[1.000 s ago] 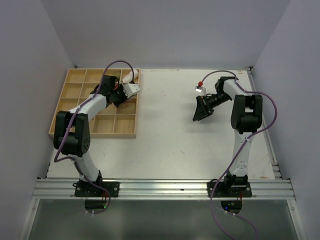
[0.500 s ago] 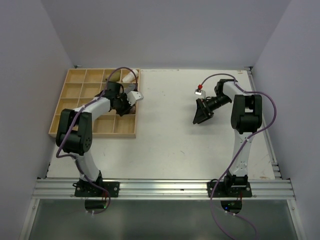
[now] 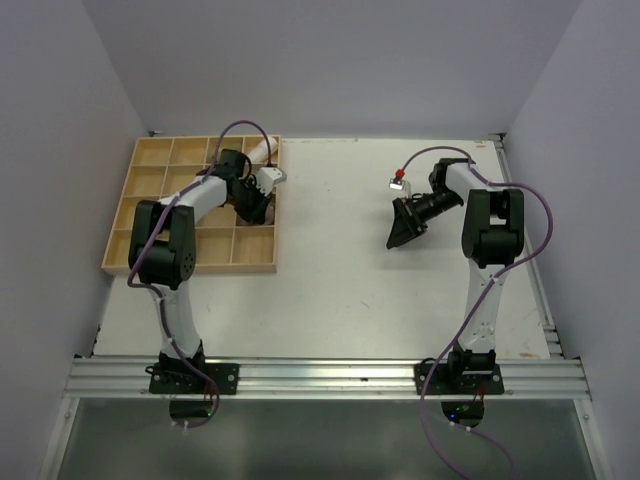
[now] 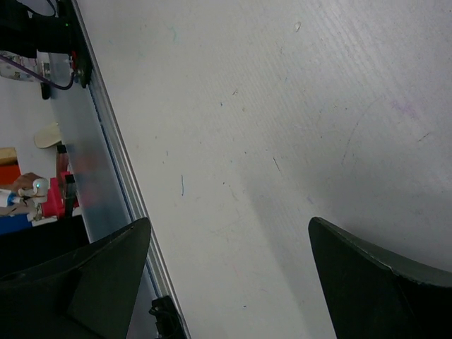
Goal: Roll the underwear
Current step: Place the rolled underwear into the container
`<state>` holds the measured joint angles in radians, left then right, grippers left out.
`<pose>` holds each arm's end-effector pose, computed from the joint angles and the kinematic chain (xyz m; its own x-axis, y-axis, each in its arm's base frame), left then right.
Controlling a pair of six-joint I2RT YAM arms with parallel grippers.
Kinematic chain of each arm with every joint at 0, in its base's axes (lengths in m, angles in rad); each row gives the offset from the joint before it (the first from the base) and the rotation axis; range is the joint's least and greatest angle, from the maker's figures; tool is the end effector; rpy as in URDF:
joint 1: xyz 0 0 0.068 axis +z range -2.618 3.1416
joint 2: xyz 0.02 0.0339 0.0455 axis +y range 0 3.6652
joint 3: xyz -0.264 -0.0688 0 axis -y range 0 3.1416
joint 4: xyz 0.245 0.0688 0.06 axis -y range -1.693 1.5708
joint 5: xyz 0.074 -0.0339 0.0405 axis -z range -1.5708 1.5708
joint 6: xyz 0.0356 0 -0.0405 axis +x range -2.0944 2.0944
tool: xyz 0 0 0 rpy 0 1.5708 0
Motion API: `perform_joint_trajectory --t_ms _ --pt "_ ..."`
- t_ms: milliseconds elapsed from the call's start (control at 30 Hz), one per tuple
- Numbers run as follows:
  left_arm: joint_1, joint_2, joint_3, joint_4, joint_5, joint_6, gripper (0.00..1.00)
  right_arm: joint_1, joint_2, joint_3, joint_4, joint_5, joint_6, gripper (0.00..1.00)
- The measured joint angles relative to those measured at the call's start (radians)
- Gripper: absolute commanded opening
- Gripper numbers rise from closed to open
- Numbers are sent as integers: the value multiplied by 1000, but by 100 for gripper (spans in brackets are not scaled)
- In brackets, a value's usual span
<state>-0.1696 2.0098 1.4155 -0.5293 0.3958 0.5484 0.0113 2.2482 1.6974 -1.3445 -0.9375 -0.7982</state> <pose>0.4067 -0.0836 0.1687 -0.5915 0.5893 -0.5503 0.7364 0.6727 -0.0712 0.3950 0.0332 0.1520 -0.8408 -0.4333 -0.3246 -0.5040 0.4074 0.7616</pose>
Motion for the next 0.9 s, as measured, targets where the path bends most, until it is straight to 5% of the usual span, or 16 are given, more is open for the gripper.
perform_joint_trajectory --t_ms 200,633,700,767,900 --pt "1 3 6 4 -2 -39 52 0 -11 -4 0 -3 -14 99" --pt "1 -24 240 -72 -40 -13 68 0 -80 62 -2 26 50 99" --pt "1 -34 302 -79 -43 -2 74 0 -92 82 2 52 76 99" --pt "0 -53 351 -82 -41 21 100 0 -117 90 5 79 99 99" --pt "-9 -104 401 -107 -6 48 100 0 -245 67 84 170 170 99"
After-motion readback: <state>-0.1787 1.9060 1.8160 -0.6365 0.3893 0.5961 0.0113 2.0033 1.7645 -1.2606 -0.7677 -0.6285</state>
